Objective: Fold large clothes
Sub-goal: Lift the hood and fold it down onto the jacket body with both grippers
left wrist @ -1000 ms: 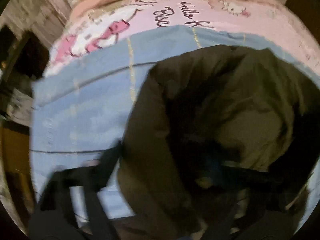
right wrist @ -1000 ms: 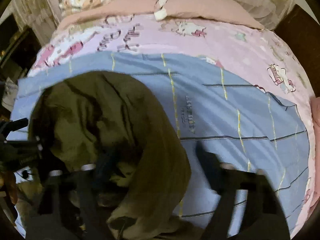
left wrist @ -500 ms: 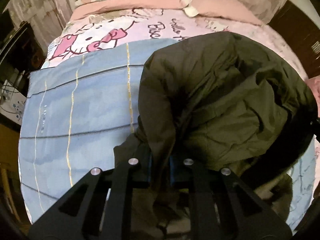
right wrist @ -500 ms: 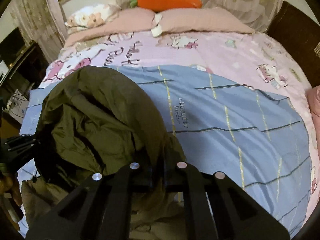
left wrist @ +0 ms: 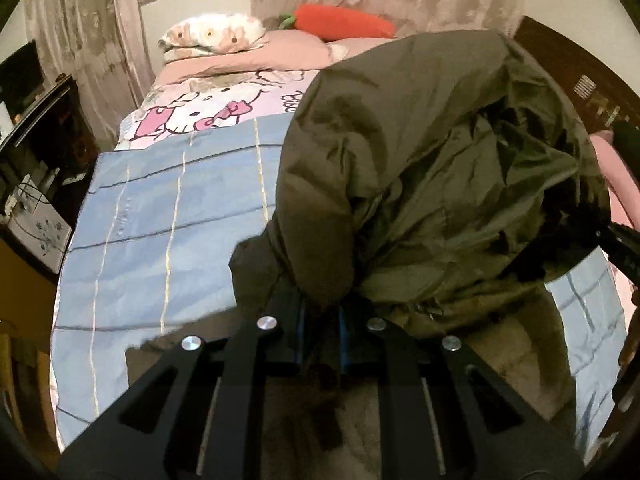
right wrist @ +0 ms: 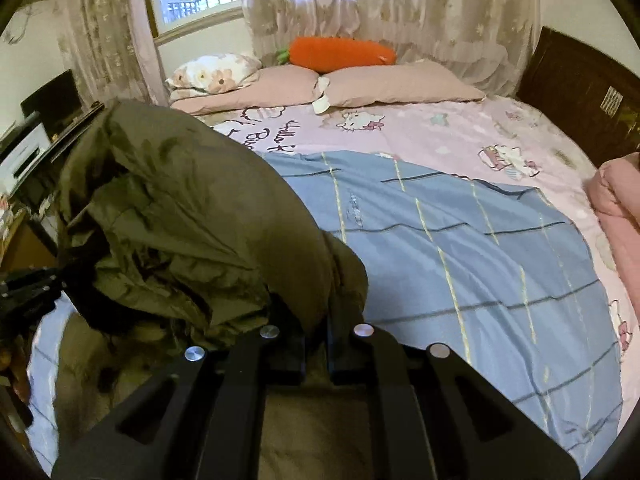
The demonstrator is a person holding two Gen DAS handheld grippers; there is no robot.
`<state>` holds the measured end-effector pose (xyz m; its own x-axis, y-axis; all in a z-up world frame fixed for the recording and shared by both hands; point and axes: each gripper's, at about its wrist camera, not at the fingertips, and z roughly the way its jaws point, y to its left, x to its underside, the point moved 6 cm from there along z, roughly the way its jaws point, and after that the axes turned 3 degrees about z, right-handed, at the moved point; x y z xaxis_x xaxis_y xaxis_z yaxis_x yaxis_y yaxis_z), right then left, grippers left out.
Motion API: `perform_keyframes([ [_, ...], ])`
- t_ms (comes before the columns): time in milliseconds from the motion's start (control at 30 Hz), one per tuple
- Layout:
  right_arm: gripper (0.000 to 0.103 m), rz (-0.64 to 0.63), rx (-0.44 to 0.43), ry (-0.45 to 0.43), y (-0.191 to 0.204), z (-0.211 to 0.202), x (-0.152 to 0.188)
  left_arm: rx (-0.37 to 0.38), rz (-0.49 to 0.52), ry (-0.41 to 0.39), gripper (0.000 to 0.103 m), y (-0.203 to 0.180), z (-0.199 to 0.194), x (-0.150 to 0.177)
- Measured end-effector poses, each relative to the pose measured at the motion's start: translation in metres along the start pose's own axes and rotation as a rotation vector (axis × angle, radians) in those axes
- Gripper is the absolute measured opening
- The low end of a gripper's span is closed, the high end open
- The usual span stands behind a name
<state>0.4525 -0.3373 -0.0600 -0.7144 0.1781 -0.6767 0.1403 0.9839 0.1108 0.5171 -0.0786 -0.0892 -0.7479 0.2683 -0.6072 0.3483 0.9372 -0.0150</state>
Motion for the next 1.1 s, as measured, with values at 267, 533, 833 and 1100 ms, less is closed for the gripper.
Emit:
perform_keyframes([
  [267, 0.007, -0.036, 0.018, 0.049, -0.010, -0.016, 0.081, 0.018, 0.055, 0.019, 0.017, -0.012, -0.015, 0.086],
  [533, 0.069, -0.088, -0.030, 0.138, -0.007, -0.014, 0.147, 0.008, 0.137, -0.026, 0.101, -0.016, -0.025, 0.145],
  [833, 0.089, -0.009, -0.147, 0.098, 0.004, -0.104, 0.139, -0.006, 0.247, -0.026, 0.101, -0.028, -0.119, 0.194],
  [1100, 0.089, -0.031, -0.152, -0.013, 0.062, -0.084, 0.106, 0.033, -0.031, -0.109, 0.101, -0.044, -0.096, 0.106],
])
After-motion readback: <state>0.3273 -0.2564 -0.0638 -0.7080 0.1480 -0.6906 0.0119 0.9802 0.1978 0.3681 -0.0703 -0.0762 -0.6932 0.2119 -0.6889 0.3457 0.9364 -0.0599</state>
